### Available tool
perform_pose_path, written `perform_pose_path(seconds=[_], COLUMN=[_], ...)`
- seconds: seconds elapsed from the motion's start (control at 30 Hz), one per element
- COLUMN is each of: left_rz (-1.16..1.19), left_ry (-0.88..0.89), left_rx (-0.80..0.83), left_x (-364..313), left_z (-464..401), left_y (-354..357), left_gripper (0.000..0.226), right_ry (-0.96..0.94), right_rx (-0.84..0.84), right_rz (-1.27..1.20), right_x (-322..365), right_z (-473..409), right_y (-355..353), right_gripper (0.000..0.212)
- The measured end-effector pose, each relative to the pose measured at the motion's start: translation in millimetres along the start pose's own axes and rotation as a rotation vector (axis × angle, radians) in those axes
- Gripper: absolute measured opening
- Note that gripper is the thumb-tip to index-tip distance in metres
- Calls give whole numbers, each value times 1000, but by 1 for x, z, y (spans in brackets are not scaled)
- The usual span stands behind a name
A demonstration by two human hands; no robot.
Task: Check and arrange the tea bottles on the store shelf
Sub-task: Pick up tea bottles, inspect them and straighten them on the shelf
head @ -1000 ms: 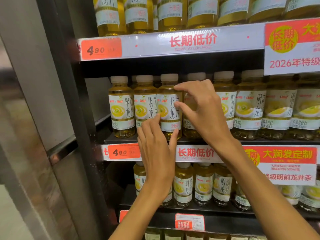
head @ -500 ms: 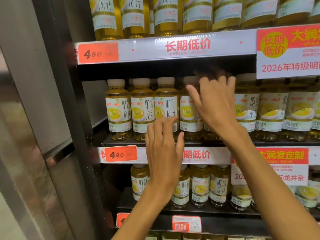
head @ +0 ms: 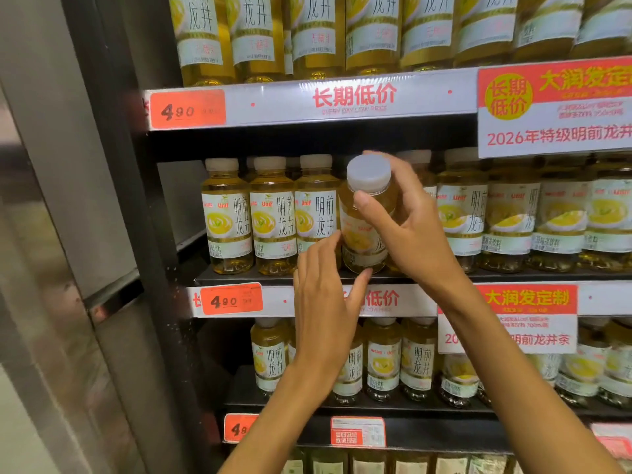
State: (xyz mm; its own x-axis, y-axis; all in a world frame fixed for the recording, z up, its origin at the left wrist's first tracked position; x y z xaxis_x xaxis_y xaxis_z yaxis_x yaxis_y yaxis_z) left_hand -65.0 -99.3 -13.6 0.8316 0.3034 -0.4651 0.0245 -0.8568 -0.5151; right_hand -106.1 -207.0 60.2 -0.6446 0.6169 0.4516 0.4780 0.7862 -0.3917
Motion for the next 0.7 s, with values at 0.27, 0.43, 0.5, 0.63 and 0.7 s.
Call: perform_pose_path(seconds=[0.27, 0.43, 0.5, 0.63, 0.7], left_rz=[192, 570, 703, 869, 909], left_ry=[-20, -44, -55, -93, -134], left_rx=[117, 297, 402, 560, 601], left_x=[-8, -19, -21, -21, -21], left_z=[8, 19, 25, 41, 48], left_y=[-7, -12, -14, -13, -12], left_gripper=[76, 59, 49, 45, 55], right_ry=[48, 159, 216, 305, 294], right_rx=[-32, -24, 5, 146, 146], right_rz=[-309, -563, -637, -845, -844], right_x=[23, 29, 27, 23, 22], right_z=[7, 16, 16, 19, 21], right_y=[-10, -12, -15, -16, -15], right_gripper=[21, 36, 38, 43, 39])
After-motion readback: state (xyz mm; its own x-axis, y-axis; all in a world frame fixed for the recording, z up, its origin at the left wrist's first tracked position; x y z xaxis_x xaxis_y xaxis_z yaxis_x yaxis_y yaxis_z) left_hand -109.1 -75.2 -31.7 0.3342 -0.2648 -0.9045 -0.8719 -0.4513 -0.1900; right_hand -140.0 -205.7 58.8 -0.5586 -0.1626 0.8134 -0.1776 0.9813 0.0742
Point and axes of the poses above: each hand's wrist, its own z-axis away from the middle knuckle, its own y-axis out of the palm, x = y × z, the point moved 2 cm from there along -z, towards the middle knuckle, and after that the axes turned 13 degrees about x, right-handed, at the moved point
